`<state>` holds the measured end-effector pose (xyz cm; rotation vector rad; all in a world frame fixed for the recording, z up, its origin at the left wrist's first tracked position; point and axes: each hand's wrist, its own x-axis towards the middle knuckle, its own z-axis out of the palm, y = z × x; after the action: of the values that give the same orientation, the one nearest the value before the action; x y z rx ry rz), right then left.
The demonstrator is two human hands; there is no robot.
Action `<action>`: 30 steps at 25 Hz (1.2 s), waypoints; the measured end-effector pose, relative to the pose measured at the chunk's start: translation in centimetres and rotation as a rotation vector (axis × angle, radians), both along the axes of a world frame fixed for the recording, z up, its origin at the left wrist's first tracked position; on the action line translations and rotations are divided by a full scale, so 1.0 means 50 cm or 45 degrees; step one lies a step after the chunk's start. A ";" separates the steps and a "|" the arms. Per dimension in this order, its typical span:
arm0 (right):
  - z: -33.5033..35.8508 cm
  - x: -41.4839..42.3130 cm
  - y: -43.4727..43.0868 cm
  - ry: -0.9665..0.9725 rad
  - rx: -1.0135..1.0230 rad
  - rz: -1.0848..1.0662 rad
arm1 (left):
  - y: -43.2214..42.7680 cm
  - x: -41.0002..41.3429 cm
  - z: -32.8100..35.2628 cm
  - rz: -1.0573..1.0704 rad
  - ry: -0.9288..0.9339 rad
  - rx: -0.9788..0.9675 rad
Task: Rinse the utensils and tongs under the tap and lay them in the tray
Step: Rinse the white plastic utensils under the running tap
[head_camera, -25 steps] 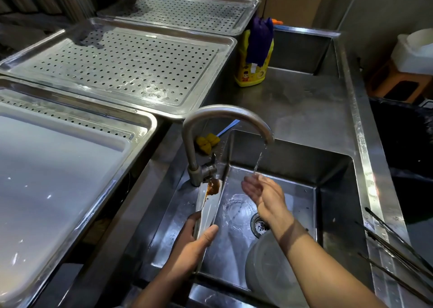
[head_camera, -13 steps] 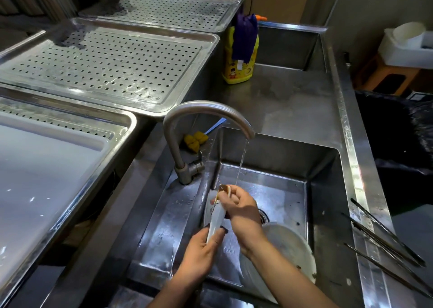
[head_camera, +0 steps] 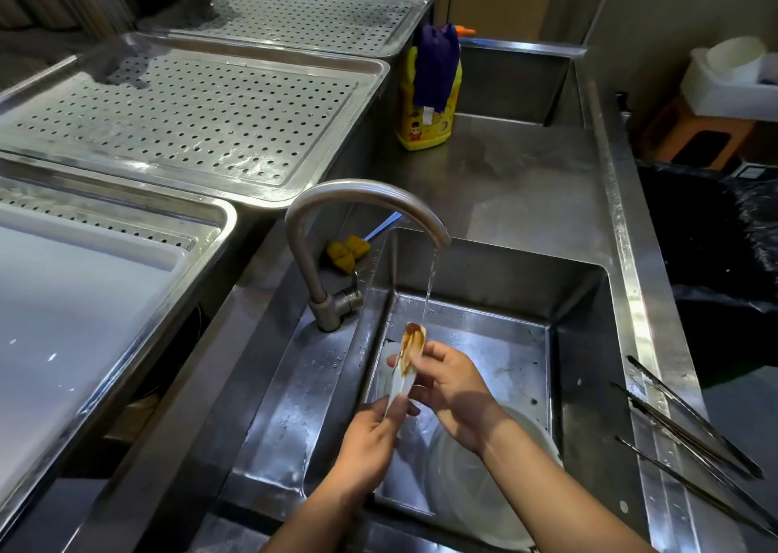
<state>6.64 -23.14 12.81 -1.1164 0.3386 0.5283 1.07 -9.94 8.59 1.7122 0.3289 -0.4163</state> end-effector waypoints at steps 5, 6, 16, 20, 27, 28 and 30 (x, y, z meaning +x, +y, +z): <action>-0.009 0.038 0.005 0.065 -0.035 -0.083 | -0.018 0.018 0.000 0.025 -0.007 0.003; -0.017 0.035 0.004 0.058 -0.010 -0.043 | -0.017 0.023 -0.001 0.026 -0.011 0.018; -0.047 0.079 -0.013 0.064 -0.095 -0.034 | -0.011 0.072 -0.044 -0.092 -0.056 0.158; -0.039 0.121 -0.018 0.030 -0.154 -0.097 | -0.026 0.110 -0.041 -0.099 -0.067 0.180; -0.040 0.132 -0.019 0.008 0.010 -0.274 | -0.006 0.114 -0.045 -0.168 -0.098 0.557; -0.044 0.128 -0.018 -0.007 0.058 -0.260 | -0.004 0.114 -0.045 -0.153 -0.093 0.556; -0.051 0.115 -0.018 -0.018 0.170 -0.208 | 0.000 0.118 -0.041 -0.112 -0.080 0.521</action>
<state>12.38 -24.02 10.27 -0.9542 0.3730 0.3924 6.97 -9.95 6.52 2.1413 0.3082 -0.3755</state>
